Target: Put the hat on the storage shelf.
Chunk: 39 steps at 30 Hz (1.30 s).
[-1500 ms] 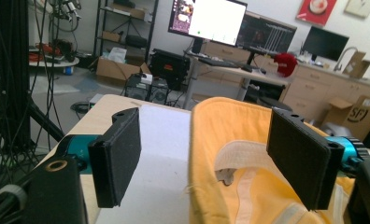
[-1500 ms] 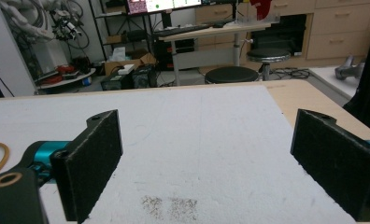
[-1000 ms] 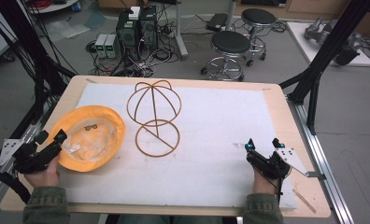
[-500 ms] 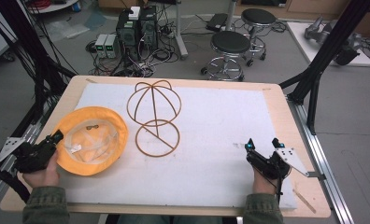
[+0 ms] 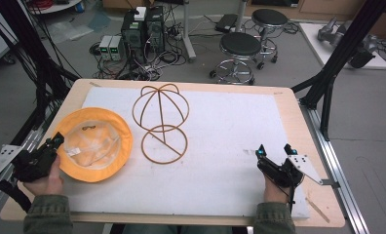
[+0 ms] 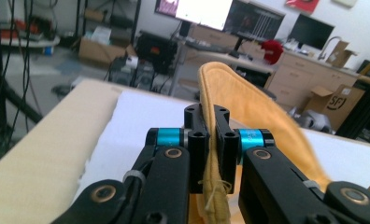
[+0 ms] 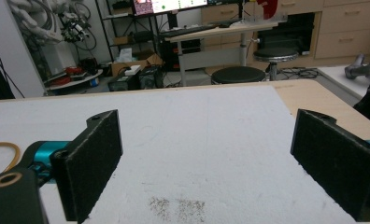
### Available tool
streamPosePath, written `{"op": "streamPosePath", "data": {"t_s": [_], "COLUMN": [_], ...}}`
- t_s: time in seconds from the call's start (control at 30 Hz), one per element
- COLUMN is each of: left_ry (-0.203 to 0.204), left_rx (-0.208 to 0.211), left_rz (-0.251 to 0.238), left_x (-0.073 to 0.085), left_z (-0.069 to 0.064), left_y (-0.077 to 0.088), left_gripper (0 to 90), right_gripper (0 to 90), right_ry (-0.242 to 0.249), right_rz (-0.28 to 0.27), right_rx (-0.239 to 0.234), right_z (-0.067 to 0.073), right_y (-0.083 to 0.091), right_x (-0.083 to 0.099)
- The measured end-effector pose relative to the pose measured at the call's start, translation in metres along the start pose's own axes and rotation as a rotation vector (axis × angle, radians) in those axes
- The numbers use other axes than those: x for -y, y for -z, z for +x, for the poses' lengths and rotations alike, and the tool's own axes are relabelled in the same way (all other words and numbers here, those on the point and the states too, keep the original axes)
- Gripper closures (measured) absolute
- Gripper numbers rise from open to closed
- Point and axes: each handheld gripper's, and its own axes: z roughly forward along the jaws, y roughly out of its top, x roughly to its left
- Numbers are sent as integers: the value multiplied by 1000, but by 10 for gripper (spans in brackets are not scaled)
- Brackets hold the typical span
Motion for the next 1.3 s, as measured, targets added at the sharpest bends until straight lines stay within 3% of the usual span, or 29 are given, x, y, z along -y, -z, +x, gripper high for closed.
{"op": "streamPosePath", "data": {"t_s": [0.27,0.53,0.77,0.83,0.9,0.97,1.13,1.3], "left_ry": [-17,-35,-86,-115,-114,-139,-195,-210], "left_rx": [55,78,115,144,155,183,194,188], "left_rz": [-93,-158,-222,-245,-259,-295,-327,-337], "left_x": [-7,-14,-23,-31,-35,-48,-68,-83], "left_z": [-6,-10,-20,-27,-30,-38,-50,-57], "left_y": [3,7,10,10,10,7,0,-11], "left_gripper": [864,864,864,864,864,864,864,864], "right_gripper": [78,79,79,79,79,79,78,79], "right_ry": [-4,-8,-1,-1,1,-2,-5,-7], "right_rz": [4,2,1,-3,-3,-3,0,-4], "right_rx": [-2,1,-1,-3,-5,-6,-4,-4], "right_z": [0,0,1,1,1,1,1,1], "right_y": [0,0,1,1,0,0,1,2], "right_x": [0,0,0,0,0,0,0,0]}}
